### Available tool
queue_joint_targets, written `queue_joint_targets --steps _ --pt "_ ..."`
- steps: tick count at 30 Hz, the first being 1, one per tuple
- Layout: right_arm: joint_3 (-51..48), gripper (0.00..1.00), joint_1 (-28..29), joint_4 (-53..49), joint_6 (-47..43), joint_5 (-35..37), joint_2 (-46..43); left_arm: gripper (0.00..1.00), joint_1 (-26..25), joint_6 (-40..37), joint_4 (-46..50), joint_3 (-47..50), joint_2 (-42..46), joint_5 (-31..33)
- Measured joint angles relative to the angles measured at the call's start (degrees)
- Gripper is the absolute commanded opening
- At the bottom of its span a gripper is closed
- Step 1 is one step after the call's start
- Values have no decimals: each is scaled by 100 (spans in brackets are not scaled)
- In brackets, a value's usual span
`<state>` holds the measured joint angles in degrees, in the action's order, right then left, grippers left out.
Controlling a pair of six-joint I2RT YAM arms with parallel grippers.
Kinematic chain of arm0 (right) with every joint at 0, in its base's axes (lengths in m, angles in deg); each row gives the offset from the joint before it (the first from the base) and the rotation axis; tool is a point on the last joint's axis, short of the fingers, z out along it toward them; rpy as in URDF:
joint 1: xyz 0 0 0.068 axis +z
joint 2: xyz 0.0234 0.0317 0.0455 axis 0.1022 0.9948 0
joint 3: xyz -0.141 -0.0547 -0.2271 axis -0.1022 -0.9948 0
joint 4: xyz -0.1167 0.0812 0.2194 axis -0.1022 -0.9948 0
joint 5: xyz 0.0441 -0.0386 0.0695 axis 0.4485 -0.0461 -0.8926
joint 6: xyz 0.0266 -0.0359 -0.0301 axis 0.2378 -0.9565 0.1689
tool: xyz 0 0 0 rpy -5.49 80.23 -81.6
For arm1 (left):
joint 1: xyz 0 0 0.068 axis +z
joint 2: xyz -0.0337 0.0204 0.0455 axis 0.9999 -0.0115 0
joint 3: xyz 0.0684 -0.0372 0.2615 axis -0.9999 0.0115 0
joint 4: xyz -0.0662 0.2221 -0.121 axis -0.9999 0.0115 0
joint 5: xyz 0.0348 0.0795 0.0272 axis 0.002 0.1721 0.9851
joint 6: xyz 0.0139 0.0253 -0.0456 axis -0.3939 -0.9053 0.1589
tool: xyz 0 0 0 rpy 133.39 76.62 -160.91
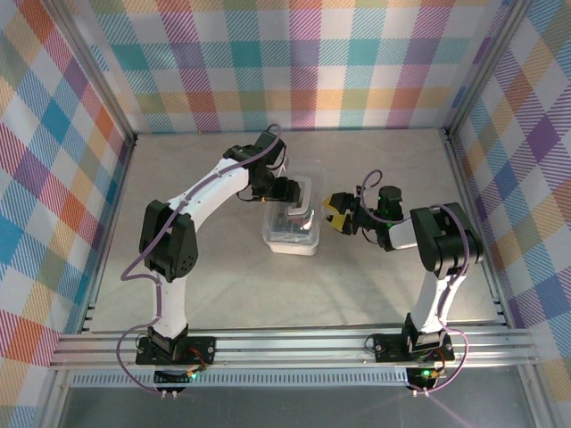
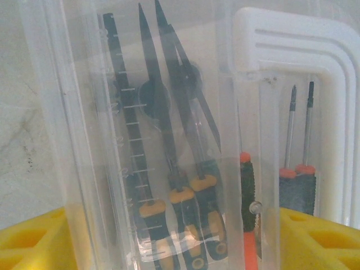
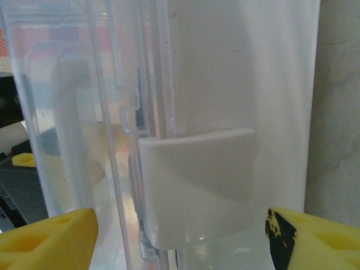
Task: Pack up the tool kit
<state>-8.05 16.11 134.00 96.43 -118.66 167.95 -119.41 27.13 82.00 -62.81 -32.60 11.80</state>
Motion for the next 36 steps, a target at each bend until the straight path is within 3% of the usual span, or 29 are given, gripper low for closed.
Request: queue_joint_targets --steps 21,36 --pt "369 80 164 1320 1161 22 903 67 26 -9 -15 31 11 -28" --pt "315 78 173 1565 1427 28 715 67 37 -26 -17 74 33 52"
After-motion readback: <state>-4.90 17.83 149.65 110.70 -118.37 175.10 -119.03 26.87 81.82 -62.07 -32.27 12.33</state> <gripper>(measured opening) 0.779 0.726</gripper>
